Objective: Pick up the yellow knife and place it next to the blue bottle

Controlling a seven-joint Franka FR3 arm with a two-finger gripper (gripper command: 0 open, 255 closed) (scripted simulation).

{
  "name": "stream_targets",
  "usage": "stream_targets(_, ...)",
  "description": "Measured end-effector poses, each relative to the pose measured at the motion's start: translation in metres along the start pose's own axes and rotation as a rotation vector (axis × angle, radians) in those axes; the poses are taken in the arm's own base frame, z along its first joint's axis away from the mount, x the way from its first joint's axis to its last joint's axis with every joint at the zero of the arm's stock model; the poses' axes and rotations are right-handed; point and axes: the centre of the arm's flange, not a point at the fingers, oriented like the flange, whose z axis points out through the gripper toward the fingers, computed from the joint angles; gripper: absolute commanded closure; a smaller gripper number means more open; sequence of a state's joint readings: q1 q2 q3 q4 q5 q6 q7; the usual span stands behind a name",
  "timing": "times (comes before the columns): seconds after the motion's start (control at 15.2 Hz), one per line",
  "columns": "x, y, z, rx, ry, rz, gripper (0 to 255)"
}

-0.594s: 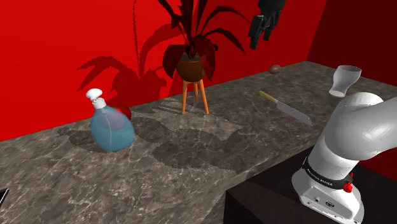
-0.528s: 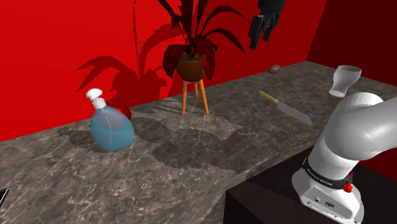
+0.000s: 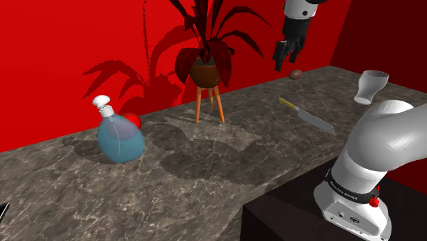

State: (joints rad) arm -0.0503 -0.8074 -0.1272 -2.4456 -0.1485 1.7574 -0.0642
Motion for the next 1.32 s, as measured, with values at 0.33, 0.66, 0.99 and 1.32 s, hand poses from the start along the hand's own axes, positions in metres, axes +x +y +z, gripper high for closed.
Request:
stream_targets(0.33,-0.009,0.039,0.050,0.023,-0.056,0.074,0)
stream_targets(0.66,-0.021,0.066,0.106,0.046,-0.114,0.147,0)
stream_targets(0.99,-0.044,0.106,0.160,0.069,-0.171,0.220,0)
stream_targets(1.32,-0.060,0.128,0.208,0.086,-0.213,0.274,0)
